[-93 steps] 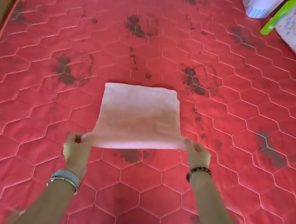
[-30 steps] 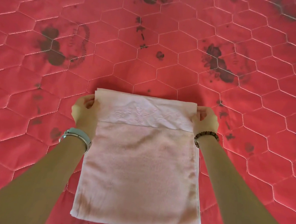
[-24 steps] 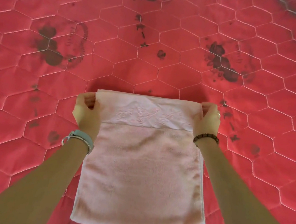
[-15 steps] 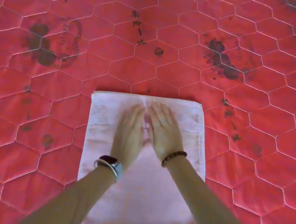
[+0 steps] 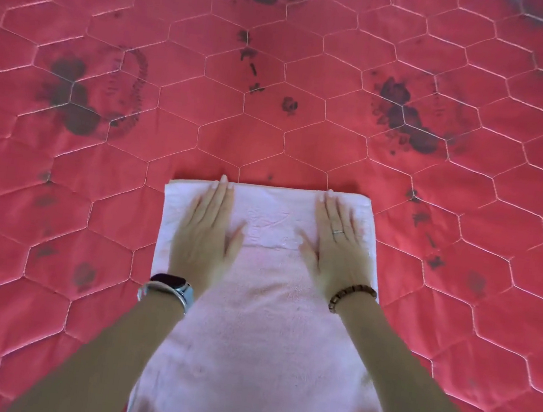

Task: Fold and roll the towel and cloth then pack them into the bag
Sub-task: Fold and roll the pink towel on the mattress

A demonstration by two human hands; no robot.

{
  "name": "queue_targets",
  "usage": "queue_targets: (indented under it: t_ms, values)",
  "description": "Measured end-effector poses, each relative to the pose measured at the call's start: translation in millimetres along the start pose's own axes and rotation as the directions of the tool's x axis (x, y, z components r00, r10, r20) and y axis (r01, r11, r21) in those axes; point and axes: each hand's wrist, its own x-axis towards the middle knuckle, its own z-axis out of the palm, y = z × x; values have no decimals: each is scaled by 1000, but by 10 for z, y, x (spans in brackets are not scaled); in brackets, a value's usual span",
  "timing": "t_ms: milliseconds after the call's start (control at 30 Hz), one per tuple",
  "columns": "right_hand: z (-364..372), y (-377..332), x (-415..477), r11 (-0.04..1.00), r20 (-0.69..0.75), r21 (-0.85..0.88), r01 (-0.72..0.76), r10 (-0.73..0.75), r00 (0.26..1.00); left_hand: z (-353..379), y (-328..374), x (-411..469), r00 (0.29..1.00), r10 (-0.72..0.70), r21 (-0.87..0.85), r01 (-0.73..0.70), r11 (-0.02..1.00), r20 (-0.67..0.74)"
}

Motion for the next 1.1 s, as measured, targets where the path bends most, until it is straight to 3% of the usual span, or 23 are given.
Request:
queue_targets:
  t_ms: [267, 367, 500, 700, 1100]
  values:
    - [-22, 263, -17, 995, -59, -45, -88, 85, 995, -73, -262, 50, 1000, 0, 9, 1, 1000, -27]
    - [-39, 53, -152, 1000, -62, -2, -28, 28, 998, -79, -53, -86, 999, -27, -66, 25, 998, -36]
    - [98, -424, -468, 995, -38, 73, 71, -69, 997, -49, 348, -395, 996, 84, -94, -85, 992, -18]
    - [179, -553, -712, 998, -80, 63, 9, -4, 997, 35, 506, -772, 994, 108, -38, -107, 994, 21]
    - [123, 102, -1195, 986, -60, -9, -167, 166, 984, -70, -127, -1272, 1000, 5, -9, -5, 1000, 15]
